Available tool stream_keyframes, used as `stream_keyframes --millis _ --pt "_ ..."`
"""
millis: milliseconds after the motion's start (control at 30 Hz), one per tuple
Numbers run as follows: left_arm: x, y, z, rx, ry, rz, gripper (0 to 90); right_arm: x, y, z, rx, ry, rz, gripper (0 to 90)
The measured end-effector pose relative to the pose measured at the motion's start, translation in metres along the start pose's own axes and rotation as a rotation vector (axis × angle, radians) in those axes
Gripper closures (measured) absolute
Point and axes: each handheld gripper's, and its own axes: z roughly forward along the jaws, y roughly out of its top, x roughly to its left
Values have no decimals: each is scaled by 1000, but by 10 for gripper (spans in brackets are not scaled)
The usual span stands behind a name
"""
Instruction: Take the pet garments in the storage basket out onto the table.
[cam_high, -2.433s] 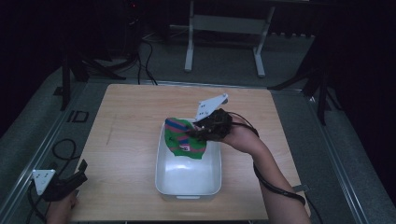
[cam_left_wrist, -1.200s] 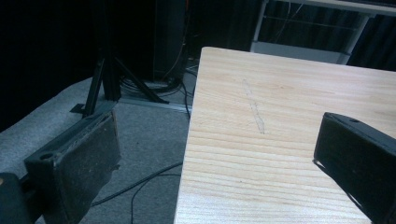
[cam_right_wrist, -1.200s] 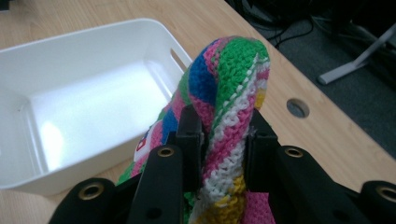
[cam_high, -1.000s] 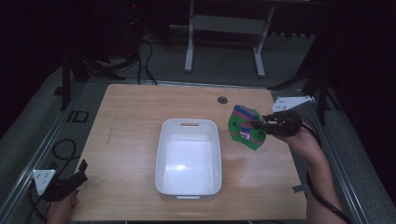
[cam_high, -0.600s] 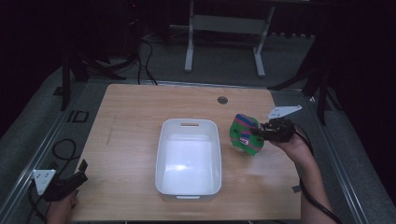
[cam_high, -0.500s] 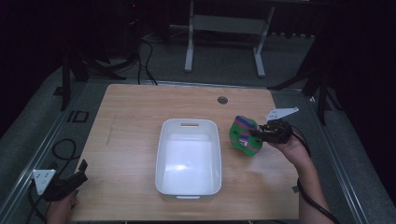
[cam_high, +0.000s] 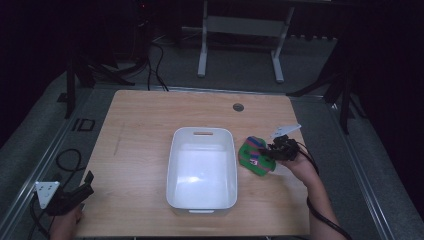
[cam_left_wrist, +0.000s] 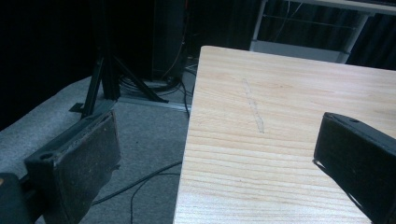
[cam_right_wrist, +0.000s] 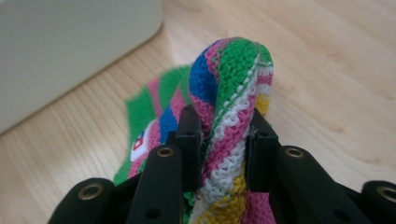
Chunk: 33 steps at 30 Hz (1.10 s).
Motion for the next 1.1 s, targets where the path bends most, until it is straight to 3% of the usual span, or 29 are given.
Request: stream_keyframes --millis 300,500,633,667,833,867,967,1100 --pt "0 0 0 1 0 0 10 3 -12 29 4 36 37 716" --pt "0 0 0 0 0 -1 9 5 -14 33 -9 29 42 695" --pt "0 0 0 -1 1 -1 9 6 -12 30 -1 14 27 619" --pt "0 0 0 -1 2 -1 9 6 -10 26 -7 17 26 528" --pt "0 0 0 -5 3 0 10 7 -8 14 -38 5 34 444" --pt "0 0 0 -3 3 -2 9 8 -9 4 -64 -15 50 371" --pt "0 0 0 -3 4 -2 9 9 -13 -4 -88 -34 58 314" --pt "-1 0 0 -6 6 0 10 6 -25 -18 -119 -16 92 152"
